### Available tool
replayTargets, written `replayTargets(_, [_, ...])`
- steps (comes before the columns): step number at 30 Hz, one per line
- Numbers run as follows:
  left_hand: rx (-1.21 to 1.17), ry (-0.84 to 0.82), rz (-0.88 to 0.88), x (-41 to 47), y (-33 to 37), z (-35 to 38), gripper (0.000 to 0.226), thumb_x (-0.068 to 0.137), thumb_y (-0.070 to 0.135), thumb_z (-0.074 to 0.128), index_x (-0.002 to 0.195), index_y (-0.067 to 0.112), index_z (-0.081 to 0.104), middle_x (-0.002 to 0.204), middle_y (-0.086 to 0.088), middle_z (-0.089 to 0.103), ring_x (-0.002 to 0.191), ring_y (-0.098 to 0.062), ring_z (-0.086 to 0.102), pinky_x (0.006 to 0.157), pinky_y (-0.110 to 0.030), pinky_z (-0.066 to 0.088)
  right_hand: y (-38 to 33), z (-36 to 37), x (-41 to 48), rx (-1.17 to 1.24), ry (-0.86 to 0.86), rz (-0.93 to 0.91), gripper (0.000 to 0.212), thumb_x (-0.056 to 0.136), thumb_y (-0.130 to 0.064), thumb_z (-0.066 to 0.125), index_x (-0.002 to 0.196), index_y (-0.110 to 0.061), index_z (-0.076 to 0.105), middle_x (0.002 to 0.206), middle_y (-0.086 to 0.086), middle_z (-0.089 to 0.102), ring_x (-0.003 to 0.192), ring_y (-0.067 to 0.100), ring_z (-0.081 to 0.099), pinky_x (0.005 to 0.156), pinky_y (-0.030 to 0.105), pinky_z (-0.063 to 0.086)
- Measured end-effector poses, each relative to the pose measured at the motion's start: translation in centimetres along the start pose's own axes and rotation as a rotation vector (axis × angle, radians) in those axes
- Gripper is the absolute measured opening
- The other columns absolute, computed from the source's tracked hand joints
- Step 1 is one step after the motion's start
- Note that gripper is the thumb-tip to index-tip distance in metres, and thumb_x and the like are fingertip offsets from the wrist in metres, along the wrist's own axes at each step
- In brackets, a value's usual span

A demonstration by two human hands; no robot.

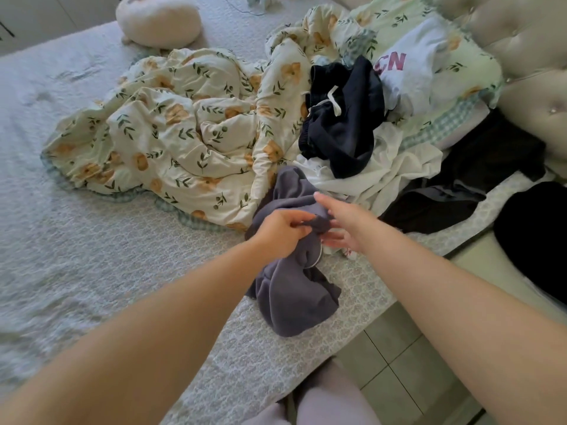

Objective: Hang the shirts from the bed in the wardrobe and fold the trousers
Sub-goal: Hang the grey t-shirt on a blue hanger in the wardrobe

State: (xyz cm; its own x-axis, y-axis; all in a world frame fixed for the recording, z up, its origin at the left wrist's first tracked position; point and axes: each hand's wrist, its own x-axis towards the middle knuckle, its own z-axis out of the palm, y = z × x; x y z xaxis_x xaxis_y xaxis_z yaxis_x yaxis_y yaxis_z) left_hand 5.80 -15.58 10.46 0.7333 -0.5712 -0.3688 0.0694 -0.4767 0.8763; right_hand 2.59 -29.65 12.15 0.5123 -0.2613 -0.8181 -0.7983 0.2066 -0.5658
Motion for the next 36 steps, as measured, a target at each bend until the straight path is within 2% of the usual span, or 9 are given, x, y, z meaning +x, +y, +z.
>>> replayTargets(5, [0.036,-0.093,-0.026,-1.9,-1.1,0.8,0.023,0.09,0.009,0.062,0.11,0.016,0.071,0.098,0.008,0.068,0.088,-0.001,0.058,0.077,-0.003,0.044,1.0,1.3,1.4,-0.144,0.128,-0.097,0.04,0.083,-0.001,0.056,0.123,0.0,0.056,0.114,0.017,0.059,0.088,0.022,0.055,0.076,0.033,0.053])
replayTargets(8, [-0.143,-0.107,-0.151,-2.4,-1.0,-0.1,0.011,0.088,0.019,0.066,0.08,0.022,0.072,0.075,0.001,0.072,0.07,-0.006,0.064,0.068,-0.019,0.053,1.0,1.6,0.9,-0.271,0.151,-0.239,0.038,0.083,0.002,0.051,0.118,-0.008,0.063,0.103,0.014,0.061,0.093,0.025,0.058,0.076,0.033,0.05])
replayTargets(11, [-0.162,0.179,-0.283,-1.9,-0.8,-1.3,0.025,0.089,0.038,0.062,0.07,0.021,0.066,0.067,0.005,0.067,0.071,-0.014,0.064,0.058,-0.023,0.047,0.6,1.6,-0.5,-0.367,0.165,-0.434,0.033,0.082,0.009,0.048,0.103,-0.007,0.069,0.099,0.015,0.066,0.092,0.021,0.055,0.08,0.03,0.049])
replayTargets(14, [-0.18,0.431,-0.491,-1.2,-0.5,-2.7,0.046,0.081,0.06,0.06,0.102,0.018,0.058,0.105,-0.007,0.063,0.1,-0.027,0.059,0.088,-0.037,0.049,-0.2,0.6,-2.0,-0.332,0.146,-0.57,0.028,0.087,0.007,0.051,0.104,-0.008,0.068,0.093,0.003,0.06,0.093,0.015,0.052,0.08,0.019,0.044])
replayTargets(17, [-0.697,0.307,-0.685,-0.9,1.3,-3.1,0.087,0.07,0.066,0.067,0.133,0.011,0.044,0.129,-0.012,0.054,0.115,-0.034,0.055,0.094,-0.047,0.049,-1.0,-0.4,-3.6,-0.257,0.013,-0.602,0.027,0.088,0.007,0.051,0.085,-0.015,0.065,0.082,0.0,0.06,0.082,0.012,0.054,0.07,0.013,0.047])
replayTargets(22, [-0.871,0.221,-0.582,-0.2,3.9,-3.3,0.033,0.088,0.041,0.062,0.097,0.01,0.058,0.068,0.001,0.06,0.054,-0.009,0.061,0.041,-0.012,0.044,-1.7,-2.4,-5.7,-0.22,-0.135,-0.606,0.035,0.086,0.016,0.047,0.076,-0.016,0.059,0.078,0.002,0.055,0.079,0.013,0.052,0.08,0.025,0.045])
replayTargets(28, [-0.455,0.401,-0.208,0.2,7.7,-5.5,0.03,0.094,0.023,0.059,0.12,0.009,0.062,0.077,-0.016,0.064,0.053,-0.015,0.053,0.043,-0.018,0.038,-3.1,-5.3,-6.6,-0.33,0.239,-0.651,0.027,0.088,0.005,0.052,0.081,-0.019,0.063,0.086,0.002,0.064,0.086,0.017,0.057,0.081,0.03,0.048])
replayTargets(30, [-0.349,0.438,-0.072,0.2,9.1,-6.0,0.02,0.092,0.024,0.06,0.109,0.017,0.068,0.081,-0.004,0.066,0.075,-0.015,0.063,0.066,-0.024,0.05,-3.2,-5.6,-6.6,-0.38,0.317,-0.607,0.027,0.086,0.003,0.053,0.08,-0.022,0.062,0.085,0.002,0.063,0.086,0.019,0.057,0.077,0.031,0.048])
replayTargets(36, [-0.42,0.367,0.055,-0.6,11.3,-5.2,0.016,0.097,0.022,0.05,0.094,0.036,0.057,0.097,0.007,0.064,0.105,-0.022,0.059,0.093,-0.039,0.048,-2.6,-3.3,-7.4,-0.15,0.107,-0.391,0.019,0.094,-0.005,0.047,0.093,-0.017,0.062,0.09,0.004,0.064,0.074,0.016,0.058,0.059,0.025,0.047])
